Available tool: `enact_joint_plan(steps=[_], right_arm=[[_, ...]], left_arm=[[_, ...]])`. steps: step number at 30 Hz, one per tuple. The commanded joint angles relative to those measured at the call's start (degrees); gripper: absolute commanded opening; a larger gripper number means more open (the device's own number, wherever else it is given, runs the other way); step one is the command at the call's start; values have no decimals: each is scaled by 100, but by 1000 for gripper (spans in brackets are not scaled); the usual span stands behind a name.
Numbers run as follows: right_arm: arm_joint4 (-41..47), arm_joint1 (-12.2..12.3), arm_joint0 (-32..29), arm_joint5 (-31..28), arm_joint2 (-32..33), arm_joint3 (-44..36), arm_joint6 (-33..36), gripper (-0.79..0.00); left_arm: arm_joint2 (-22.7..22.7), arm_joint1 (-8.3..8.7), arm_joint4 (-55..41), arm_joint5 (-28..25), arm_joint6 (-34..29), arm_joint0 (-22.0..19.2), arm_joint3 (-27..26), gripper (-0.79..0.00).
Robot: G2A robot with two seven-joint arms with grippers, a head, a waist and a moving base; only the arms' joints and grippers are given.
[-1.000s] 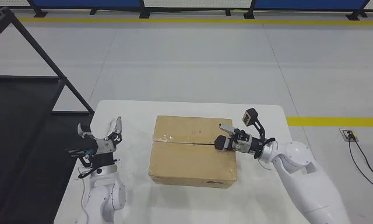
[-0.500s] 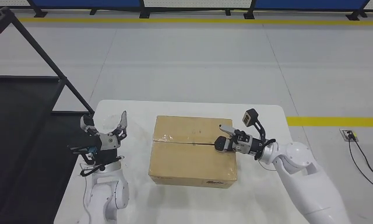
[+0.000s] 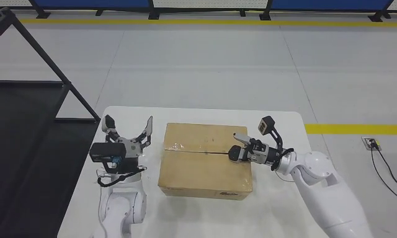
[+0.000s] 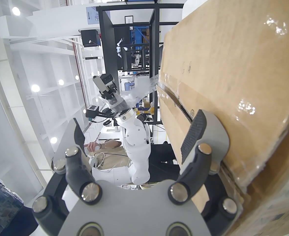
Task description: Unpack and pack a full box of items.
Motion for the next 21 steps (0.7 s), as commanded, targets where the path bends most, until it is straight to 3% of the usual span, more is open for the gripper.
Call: enact_joint_plan(steps=[1, 8, 21], right_arm=[[1, 0, -2, -5, 6, 7, 1, 0], [16, 0, -2, 2, 17, 25, 24, 0], [-338, 63, -190, -423, 91, -312, 364, 0]], left_arm=[[98, -16, 64, -11, -33, -33, 36, 0], [401, -85, 174, -23, -146, -232, 253, 0], [563, -176, 179, -81, -168, -504, 575, 0]])
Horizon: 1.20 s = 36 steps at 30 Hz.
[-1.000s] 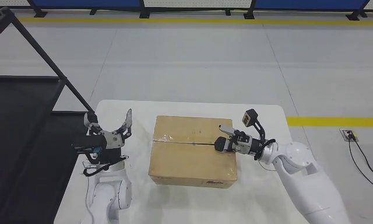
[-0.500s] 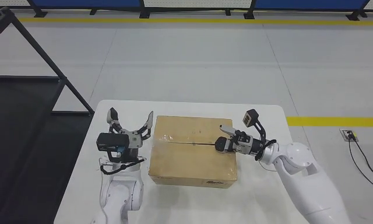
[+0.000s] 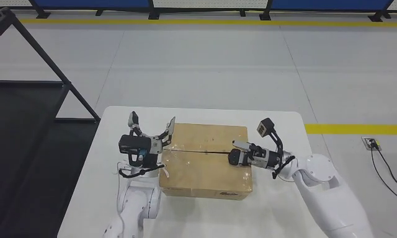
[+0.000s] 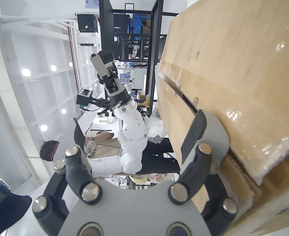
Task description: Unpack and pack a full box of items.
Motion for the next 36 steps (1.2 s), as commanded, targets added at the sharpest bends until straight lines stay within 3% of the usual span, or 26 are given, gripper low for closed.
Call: enact_joint_plan(steps=[1, 6, 15, 26, 31, 36], right_arm=[[-48, 11, -35, -68, 13, -59, 61, 0], [-217, 35, -154, -305, 56, -246, 26, 0], [-503, 97, -360, -220, 119, -560, 115, 0], [-1111, 276, -1115, 250, 519, -1616, 99, 0], [-1573, 340, -1692, -386, 802, -2322, -440, 0], [-1550, 343, -1723, -404, 837, -2349, -476, 0]], left_arm=[[-5, -12, -24, 12, 57, -21, 20, 0], [-267, -5, -195, 14, 219, 96, -133, 0], [-1081, 79, -512, -253, 423, 755, -570, 0], [-1364, 94, -595, -380, 692, 1185, -729, 0], [-1422, 96, -735, -574, 736, 1281, -712, 0], [-1609, 119, -1145, -1092, 620, 1461, -744, 0]])
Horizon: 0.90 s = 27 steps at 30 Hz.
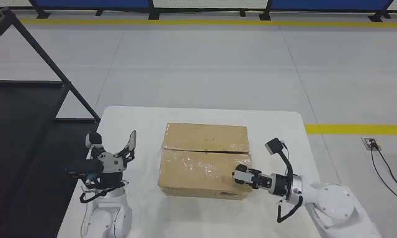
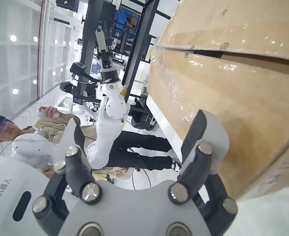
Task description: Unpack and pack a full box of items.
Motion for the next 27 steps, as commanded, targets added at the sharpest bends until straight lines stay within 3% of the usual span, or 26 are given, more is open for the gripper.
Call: enact_joint_plan(steps=[1, 7, 9, 12, 16, 19, 23, 25, 27], right_arm=[[-3, 0, 3, 3, -3, 3, 3, 0], [68, -5, 1, -61, -6, -40, -21, 0], [336, -15, -52, -423, -7, -128, -9, 0], [-20, 19, -66, -1462, 79, -458, 273, 0], [-1768, 69, -230, -1978, 235, -1127, 54, 0], [-3941, 66, -482, -1518, 132, -1874, -526, 0], [-6093, 32, -703, -904, -330, -2404, -1119, 0], [-6635, 5, -780, -563, -556, -2475, -1359, 0], [-6635, 5, -780, -563, -556, -2475, -1359, 0]], left_arm=[[-96, 16, -238, -339, -60, 106, -29, 0], [-141, 27, -257, -460, -84, 143, -36, 0], [-141, 27, -257, -460, -84, 143, -36, 0], [-141, 27, -257, -460, -84, 143, -36, 0], [-141, 27, -257, -460, -84, 143, -36, 0], [-121, 32, -224, -547, -172, 164, -86, 0], [-106, 37, -152, -594, -211, 182, -97, 0], [-108, 37, -127, -582, -202, 186, -69, 0], [-130, 37, -114, -539, -188, 199, -45, 0]])
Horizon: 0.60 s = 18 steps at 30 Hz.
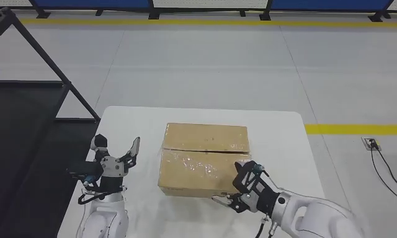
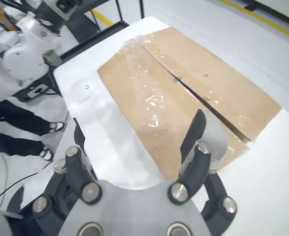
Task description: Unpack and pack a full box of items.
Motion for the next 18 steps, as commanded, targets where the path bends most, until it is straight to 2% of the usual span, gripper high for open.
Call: enact_joint_plan(steps=[1, 8, 10, 12, 18], right_arm=[[-3, 1, 3, -22, 10, 7, 16, 0], [-3, 1, 3, -22, 10, 7, 16, 0], [-731, 9, -32, 150, -89, -84, 127, 0], [-1409, 14, -46, -40, -301, -263, -32, 0], [-3826, 2, -78, -76, -1058, -476, -480, 0]], left_arm=[[-26, 0, -4, 45, 25, 17, 17, 0], [-40, -1, -31, 52, 35, 30, 20, 0], [-40, -1, -31, 52, 35, 30, 20, 0], [-40, -1, -31, 52, 35, 30, 20, 0], [-37, 2, -41, -8, -38, 56, -35, 0]])
